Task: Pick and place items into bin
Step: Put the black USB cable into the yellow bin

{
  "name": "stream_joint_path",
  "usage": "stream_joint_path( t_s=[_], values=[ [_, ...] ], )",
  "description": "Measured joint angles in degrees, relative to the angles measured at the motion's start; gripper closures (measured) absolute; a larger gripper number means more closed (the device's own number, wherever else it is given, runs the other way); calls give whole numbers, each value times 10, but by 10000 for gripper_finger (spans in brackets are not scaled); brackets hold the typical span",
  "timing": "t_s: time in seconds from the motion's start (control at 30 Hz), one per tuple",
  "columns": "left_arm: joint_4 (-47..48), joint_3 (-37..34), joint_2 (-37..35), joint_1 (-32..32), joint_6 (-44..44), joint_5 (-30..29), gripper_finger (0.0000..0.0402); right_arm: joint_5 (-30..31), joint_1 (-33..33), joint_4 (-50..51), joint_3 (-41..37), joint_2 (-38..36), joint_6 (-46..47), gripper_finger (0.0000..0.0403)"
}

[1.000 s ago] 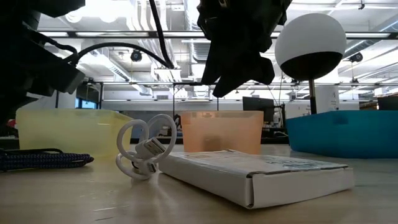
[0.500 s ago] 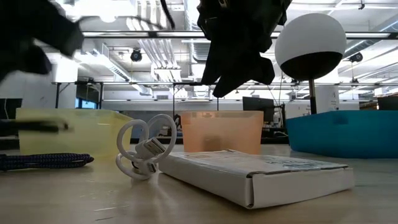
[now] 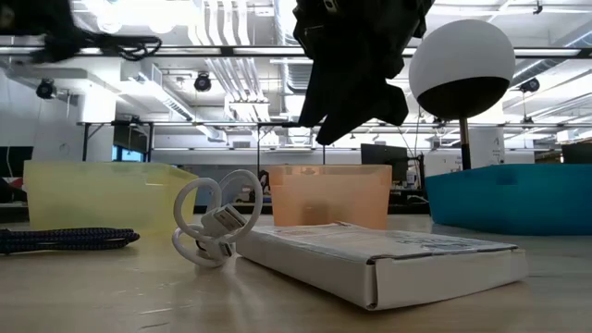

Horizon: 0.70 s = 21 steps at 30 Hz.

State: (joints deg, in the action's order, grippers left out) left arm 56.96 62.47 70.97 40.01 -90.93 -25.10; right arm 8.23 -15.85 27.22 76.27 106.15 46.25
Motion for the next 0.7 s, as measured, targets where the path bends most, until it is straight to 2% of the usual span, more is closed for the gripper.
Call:
stream_joint_path(
  t_s=[0.1,0.27,0.37,0.53,0.7],
  values=[
    [-20,-73,-66,-30,-47,-25,398,24,-1,-4,0,0,-14,250],
    [-244,-253,-194,-93,-68,-23,398,36,-1,-11,0,0,-29,250],
    [-310,-325,-239,-128,-80,-27,398,39,0,-12,0,0,-29,250],
    [-267,-349,-244,-160,-94,-15,387,40,-1,-11,0,0,-29,250],
    [-266,-343,-218,-171,-70,25,331,40,0,-12,0,0,-28,250]
  ],
)
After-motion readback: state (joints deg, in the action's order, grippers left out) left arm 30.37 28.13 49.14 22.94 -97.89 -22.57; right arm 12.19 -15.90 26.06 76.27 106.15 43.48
